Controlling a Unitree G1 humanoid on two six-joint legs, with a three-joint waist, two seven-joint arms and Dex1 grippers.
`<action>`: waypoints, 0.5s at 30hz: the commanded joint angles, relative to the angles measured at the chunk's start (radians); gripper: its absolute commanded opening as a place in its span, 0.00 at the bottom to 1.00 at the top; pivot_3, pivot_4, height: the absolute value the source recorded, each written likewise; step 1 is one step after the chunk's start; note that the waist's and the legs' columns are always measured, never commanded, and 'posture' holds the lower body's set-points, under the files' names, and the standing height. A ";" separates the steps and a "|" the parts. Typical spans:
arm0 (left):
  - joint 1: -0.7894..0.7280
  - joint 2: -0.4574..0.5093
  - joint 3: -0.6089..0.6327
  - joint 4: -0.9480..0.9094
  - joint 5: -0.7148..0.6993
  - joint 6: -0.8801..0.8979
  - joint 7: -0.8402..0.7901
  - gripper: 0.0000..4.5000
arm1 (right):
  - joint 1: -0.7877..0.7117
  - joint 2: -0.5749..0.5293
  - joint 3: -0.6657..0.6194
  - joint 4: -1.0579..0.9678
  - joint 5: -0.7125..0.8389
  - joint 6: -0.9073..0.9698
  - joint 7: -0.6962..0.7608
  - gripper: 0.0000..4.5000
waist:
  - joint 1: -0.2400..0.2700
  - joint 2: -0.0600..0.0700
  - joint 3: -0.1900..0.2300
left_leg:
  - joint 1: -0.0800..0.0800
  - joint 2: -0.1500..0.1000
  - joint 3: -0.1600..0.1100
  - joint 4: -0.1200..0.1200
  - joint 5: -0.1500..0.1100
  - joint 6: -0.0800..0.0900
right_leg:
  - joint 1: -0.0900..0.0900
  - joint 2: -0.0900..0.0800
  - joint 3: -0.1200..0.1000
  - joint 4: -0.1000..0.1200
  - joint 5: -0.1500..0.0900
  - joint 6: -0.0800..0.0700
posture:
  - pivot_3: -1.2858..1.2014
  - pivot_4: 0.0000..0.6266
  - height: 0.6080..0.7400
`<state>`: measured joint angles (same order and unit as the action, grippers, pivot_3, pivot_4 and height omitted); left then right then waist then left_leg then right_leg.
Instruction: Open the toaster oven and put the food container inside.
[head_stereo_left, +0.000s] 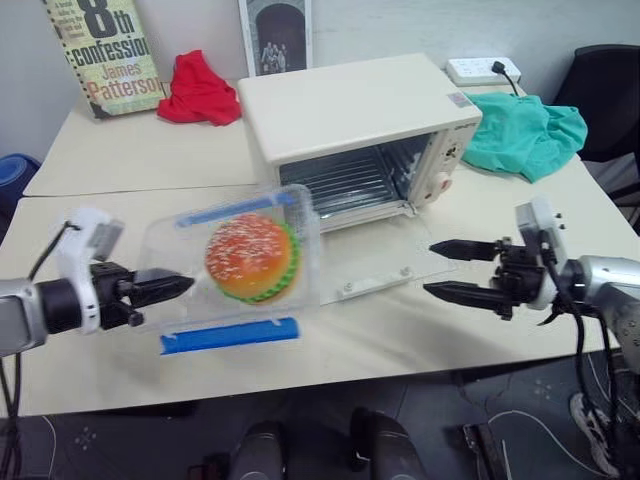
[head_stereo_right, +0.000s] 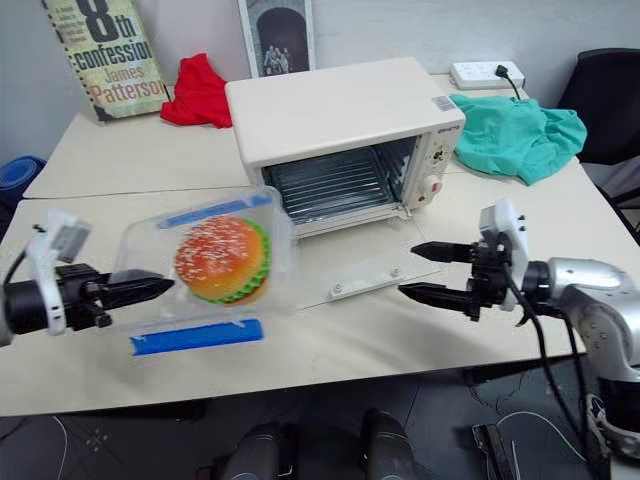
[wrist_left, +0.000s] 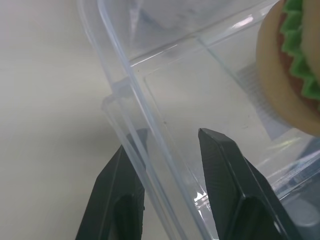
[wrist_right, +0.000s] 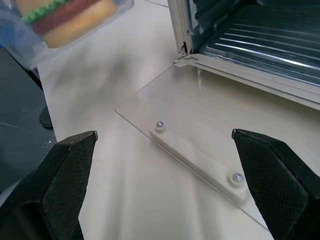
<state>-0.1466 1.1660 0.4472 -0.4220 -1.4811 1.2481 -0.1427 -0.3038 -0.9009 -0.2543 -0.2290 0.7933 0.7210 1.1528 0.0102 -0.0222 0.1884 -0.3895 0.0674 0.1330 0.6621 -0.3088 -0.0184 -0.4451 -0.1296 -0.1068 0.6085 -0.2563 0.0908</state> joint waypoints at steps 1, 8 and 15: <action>-0.144 -0.013 -0.142 0.027 -0.147 -0.011 0.185 0.29 | 0.021 -0.018 -0.067 -0.032 0.028 -0.011 0.004 1.00 | -0.004 0.000 0.000 | 0.000 0.000 0.001 0.000 0.000 0.000 | 0.000 0.000 0.000 0.000 0.000 0.000 | 0.52 0.24 1.00; -0.513 -0.219 -0.467 0.247 -0.338 -0.074 0.681 0.29 | 0.122 -0.019 -0.156 -0.093 0.045 -0.012 -0.014 1.00 | 0.008 -0.001 0.001 | 0.001 -0.002 -0.001 0.005 0.005 0.000 | 0.002 0.000 0.003 0.003 0.003 0.004 | 0.52 0.24 1.00; -0.724 -0.377 -0.641 0.373 -0.354 -0.016 0.792 0.29 | 0.191 -0.007 -0.196 -0.154 0.046 -0.019 -0.045 1.00 | 0.031 -0.002 0.001 | 0.000 -0.004 -0.004 0.010 0.007 0.002 | 0.005 0.000 0.003 0.004 0.005 0.005 | 0.52 0.24 1.00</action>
<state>-0.8214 0.8122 -0.1908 -0.0497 -1.8296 1.2351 0.6515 -0.1085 -0.9040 -0.4195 -0.3471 0.8208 0.7195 1.1173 0.0413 -0.0238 0.1893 -0.3892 0.0637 0.1276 0.6737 -0.3019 -0.0159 -0.4381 -0.1295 -0.1048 0.6121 -0.2516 0.0962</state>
